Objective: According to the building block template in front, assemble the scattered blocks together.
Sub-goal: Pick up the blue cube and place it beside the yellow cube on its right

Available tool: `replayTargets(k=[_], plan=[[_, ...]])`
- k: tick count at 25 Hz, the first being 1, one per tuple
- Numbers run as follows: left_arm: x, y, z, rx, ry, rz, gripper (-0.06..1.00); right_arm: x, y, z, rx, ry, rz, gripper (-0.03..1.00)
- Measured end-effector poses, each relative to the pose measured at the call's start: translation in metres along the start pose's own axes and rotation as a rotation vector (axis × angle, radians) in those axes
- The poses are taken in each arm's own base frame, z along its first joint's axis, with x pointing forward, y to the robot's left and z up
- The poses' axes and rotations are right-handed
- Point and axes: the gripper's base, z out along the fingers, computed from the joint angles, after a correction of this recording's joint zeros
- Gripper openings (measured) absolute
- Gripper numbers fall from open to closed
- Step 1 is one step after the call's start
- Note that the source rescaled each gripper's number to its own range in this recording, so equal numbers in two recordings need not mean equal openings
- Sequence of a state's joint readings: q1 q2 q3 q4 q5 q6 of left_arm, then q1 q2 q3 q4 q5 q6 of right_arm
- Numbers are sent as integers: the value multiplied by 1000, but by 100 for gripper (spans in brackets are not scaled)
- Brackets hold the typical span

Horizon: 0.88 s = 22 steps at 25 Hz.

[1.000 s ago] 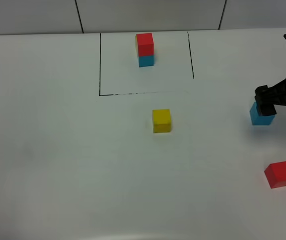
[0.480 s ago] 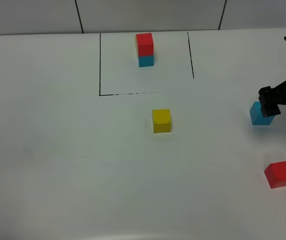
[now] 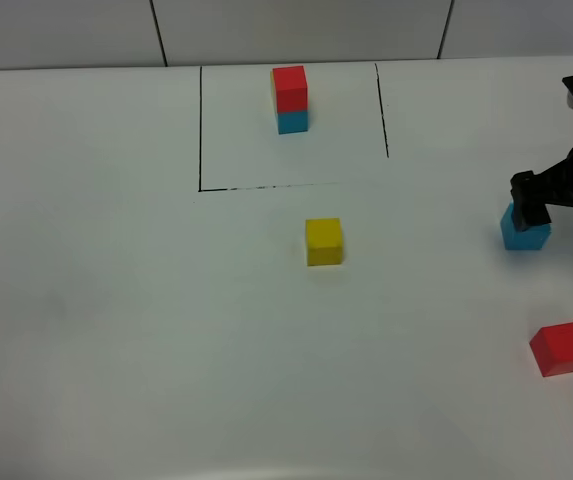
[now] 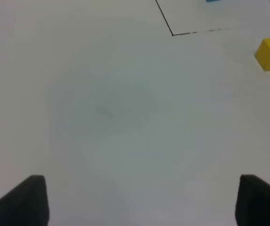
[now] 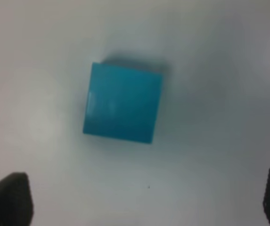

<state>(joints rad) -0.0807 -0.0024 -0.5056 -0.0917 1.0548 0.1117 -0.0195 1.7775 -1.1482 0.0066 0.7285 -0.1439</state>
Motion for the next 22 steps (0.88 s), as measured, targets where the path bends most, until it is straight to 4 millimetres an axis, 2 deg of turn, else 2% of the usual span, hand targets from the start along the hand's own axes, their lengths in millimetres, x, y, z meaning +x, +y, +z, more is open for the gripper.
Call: replayTargets(k=[6,9,17,19,22], plan=[[0,0,0,0,0,0,89,-21,-3,18,-5,8,-11,98],[0,0,0,0,0,0,89,-29,-4,34,-16,32,-9,98],[0,0,0,0,0,0,89,-32,-4,64,-31,84,-4,93],[0,0,0,0,0,0,89,-31,-4,67,-33,92,-2,87],[0,0,0,0,0,0,89,-30,-3,71,-36,106,12,68]])
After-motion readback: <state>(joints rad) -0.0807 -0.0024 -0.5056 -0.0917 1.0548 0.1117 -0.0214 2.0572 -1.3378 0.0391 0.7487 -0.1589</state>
